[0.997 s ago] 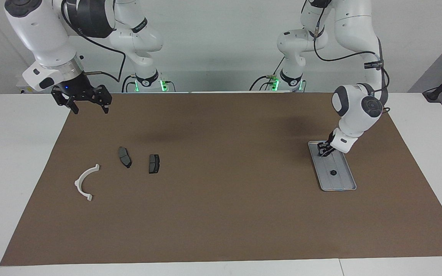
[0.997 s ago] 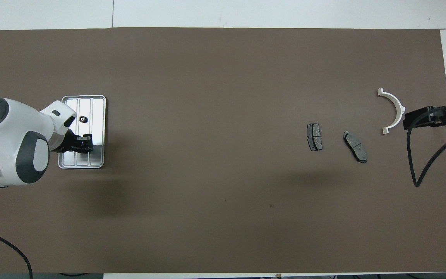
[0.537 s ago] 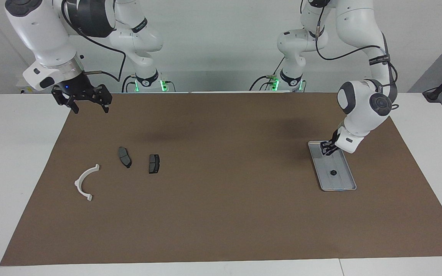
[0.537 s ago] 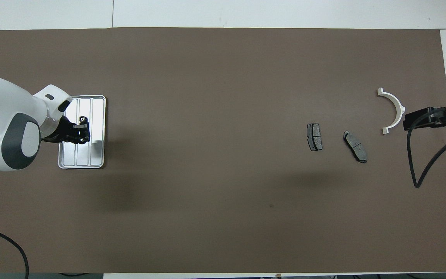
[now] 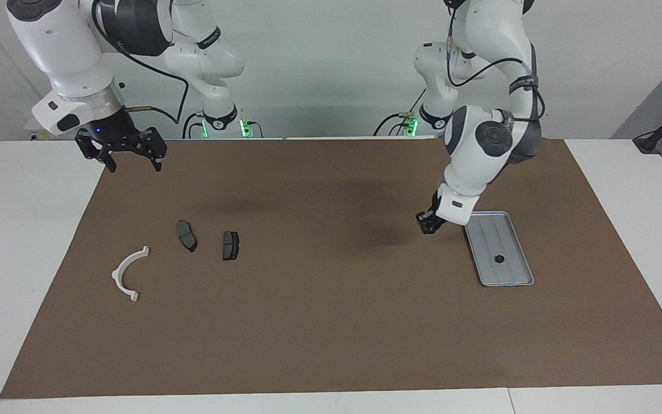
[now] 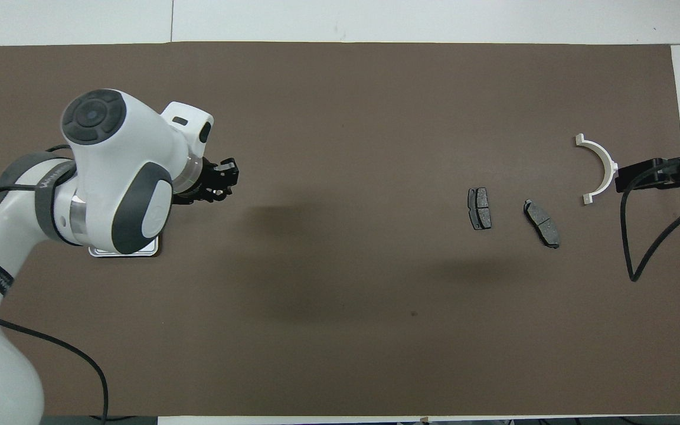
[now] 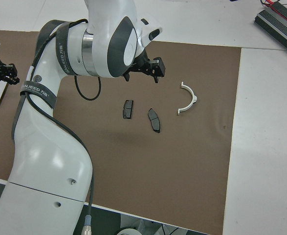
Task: Place bearing gear from tray to pile
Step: 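Carry the gear to mid-table with the left gripper while the right gripper approaches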
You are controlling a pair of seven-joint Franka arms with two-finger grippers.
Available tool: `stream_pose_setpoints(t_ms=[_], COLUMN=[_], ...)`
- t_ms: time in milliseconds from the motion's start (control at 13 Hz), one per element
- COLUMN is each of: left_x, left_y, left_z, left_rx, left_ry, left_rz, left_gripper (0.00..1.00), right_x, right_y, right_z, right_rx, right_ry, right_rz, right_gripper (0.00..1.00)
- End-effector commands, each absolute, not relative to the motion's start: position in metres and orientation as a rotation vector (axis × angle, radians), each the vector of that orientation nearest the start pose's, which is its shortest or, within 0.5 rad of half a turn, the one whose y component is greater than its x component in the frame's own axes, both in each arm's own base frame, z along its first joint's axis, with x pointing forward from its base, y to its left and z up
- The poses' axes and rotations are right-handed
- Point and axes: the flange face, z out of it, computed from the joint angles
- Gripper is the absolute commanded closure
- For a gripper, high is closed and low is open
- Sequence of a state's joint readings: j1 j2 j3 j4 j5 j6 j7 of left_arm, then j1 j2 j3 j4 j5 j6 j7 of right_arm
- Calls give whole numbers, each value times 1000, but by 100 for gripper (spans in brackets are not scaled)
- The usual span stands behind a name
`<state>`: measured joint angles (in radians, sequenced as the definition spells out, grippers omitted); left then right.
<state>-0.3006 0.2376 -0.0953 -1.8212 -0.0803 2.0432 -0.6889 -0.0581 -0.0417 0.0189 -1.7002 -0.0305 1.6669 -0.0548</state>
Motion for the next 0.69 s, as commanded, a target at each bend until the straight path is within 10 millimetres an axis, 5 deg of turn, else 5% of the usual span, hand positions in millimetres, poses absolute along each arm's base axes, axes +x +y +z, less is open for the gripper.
stream_pose_setpoints(t_ms=[0, 230, 384, 614], left_x=[563, 542, 525, 523], left_y=[-304, -380, -411, -451], left_z=[410, 390, 363, 359], left_rx=[-3154, -3127, -3113, -3164], left_ry=[-605, -620, -611, -676], left_rz=[111, 143, 146, 102], left_gripper=[96, 96, 96, 96], right_x=[543, 549, 549, 549], right_y=[-27, -29, -32, -32], right_z=[593, 592, 591, 585], right_rx=[-3166, -3166, -3167, -3166], right_ry=[-23, -36, -31, -32], right_rz=[-44, -90, -87, -78], right_gripper=[0, 0, 0, 0])
